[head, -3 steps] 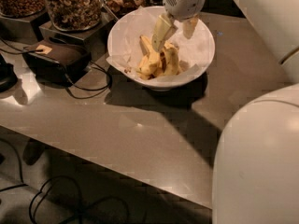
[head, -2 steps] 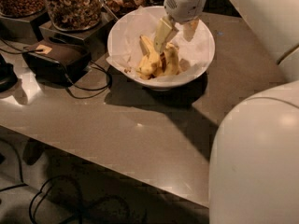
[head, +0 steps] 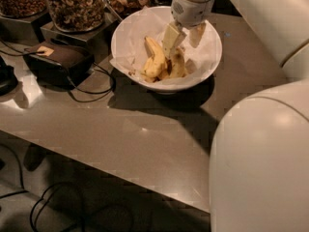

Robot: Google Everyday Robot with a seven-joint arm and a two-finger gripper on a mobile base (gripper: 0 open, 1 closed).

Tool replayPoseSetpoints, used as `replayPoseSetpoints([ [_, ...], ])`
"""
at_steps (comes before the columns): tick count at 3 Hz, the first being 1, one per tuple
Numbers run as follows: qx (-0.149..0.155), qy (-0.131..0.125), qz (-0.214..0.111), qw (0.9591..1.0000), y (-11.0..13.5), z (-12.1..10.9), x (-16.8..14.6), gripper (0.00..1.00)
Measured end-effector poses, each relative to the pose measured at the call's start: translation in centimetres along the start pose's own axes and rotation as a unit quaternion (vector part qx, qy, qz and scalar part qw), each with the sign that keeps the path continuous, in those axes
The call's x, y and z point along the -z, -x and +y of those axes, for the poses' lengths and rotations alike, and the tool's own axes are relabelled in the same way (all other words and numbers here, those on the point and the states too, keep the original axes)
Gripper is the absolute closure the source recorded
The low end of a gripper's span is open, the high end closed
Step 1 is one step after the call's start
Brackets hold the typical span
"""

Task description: Pick banana from white bowl

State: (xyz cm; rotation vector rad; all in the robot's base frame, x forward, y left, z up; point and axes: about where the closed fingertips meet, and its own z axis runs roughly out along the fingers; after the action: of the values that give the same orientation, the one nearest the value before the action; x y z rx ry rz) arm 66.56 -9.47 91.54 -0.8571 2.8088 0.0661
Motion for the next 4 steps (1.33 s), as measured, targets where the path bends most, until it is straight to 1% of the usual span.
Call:
replayPoseSetpoints([
  [2, -0.007, 0.004, 0.012, 0.9999, -0.2, -0.7, -1.3, 0.44],
  [4, -0.008, 0.013, 0.025, 0.9996, -0.3, -0.8, -2.8, 0.44],
])
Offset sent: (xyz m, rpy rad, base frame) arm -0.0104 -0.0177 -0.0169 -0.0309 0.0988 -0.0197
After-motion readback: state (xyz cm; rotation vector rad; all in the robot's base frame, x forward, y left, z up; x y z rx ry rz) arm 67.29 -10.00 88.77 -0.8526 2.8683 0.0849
